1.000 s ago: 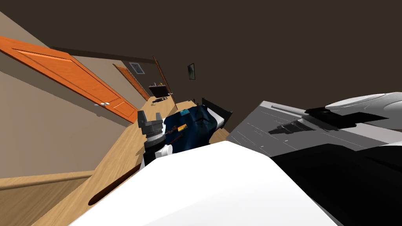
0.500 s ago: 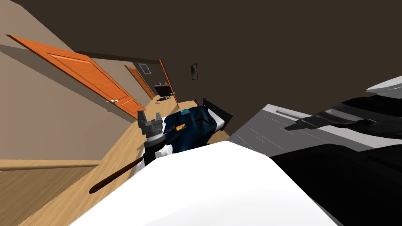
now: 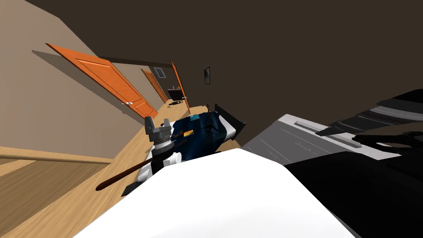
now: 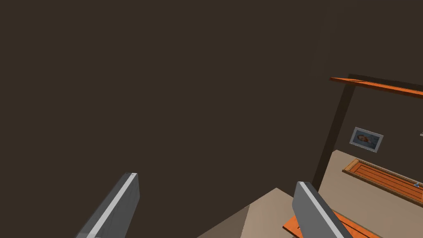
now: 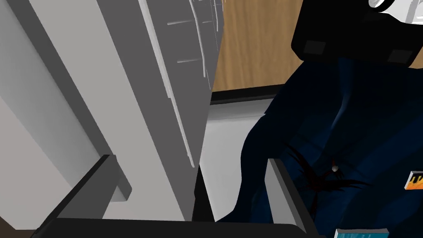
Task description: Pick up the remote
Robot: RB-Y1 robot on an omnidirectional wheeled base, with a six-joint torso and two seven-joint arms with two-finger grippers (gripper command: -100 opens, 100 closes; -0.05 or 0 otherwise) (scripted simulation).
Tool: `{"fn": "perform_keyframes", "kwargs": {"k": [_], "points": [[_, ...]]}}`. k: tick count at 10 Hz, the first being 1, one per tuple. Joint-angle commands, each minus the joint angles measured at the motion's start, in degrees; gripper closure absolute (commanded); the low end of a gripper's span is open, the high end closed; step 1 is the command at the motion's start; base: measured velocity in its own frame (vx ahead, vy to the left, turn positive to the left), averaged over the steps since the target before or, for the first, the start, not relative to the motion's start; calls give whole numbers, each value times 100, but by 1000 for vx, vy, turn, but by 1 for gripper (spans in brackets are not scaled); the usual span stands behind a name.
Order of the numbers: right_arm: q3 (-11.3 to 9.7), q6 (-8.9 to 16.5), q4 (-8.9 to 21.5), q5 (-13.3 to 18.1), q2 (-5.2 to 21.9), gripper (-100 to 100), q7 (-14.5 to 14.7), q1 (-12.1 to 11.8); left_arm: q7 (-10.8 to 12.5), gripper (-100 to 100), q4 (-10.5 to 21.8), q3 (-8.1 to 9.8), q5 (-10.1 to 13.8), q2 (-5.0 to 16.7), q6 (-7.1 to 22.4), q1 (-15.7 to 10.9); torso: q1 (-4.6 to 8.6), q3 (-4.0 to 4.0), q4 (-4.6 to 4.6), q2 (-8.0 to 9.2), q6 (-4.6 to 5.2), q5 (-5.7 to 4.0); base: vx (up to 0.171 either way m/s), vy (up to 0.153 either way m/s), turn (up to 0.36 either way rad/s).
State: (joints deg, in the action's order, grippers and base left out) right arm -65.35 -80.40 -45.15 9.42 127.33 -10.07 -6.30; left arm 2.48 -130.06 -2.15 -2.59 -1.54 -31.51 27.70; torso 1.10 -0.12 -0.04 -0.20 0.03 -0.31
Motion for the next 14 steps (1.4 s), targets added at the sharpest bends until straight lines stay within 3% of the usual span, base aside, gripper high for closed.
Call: {"fn": "perform_keyframes", "kwargs": {"k": [1, 4, 5, 6, 7, 8, 9, 11, 12, 14], "points": [[37, -142, 84, 118, 52, -100, -55, -71, 0, 0, 0, 0, 0, 0, 0, 0, 0, 0, 0, 0, 0, 0, -26, -330, 204], [-35, -349, 53, 211, -80, -100, -66, -163, 0, 0, 0, 0, 0, 0, 0, 0, 6, 8, 4, 13, 5, -8, -32, -265, 129], [46, -326, 142, 223, -79, -100, -75, -175, 0, 0, 0, 0, 0, -1, 0, 0, -16, 13, 6, 22, 4, -3, -30, -85, 36], [51, -348, 148, 230, -90, 0, -78, -181, 0, 0, 0, -1, 0, -2, 0, 1, -60, 11, 6, 16, 7, 9, -4, -19, -4], [-88, -403, 319, 37, -194, -100, 132, -276, 0, 0, 0, -2, 0, -2, 0, 1, -91, 7, 4, 9, 6, 18, 47, 0, -71], [-226, -461, 492, -136, -298, -100, 294, -372, 0, 0, 0, -2, 0, -2, 0, 2, -104, -1, 2, -6, 9, 22, 109, 28, -125], [-226, -461, 492, -154, -298, -100, 342, -372, 0, 0, 0, -2, 0, -3, 0, 2, -117, -12, -3, -25, 9, 25, 104, 32, -46], [-503, -575, 836, -538, -506, -100, 715, -563, 0, 0, 0, -2, 0, -3, -1, 2, -122, -19, -7, -35, 5, 28, 109, 18, -86], [-503, -575, 836, -538, -506, -100, 761, -563, 0, 0, 0, -2, 0, -2, -1, 2, -116, -21, -7, -38, 6, 27, 89, 14, -39], [-779, -690, 1181, -902, -714, -100, 1116, -754, 0, 0, 0, -2, 0, -3, -1, 2, -121, -18, -6, -32, 5, 27, 108, 32, -86]]}}
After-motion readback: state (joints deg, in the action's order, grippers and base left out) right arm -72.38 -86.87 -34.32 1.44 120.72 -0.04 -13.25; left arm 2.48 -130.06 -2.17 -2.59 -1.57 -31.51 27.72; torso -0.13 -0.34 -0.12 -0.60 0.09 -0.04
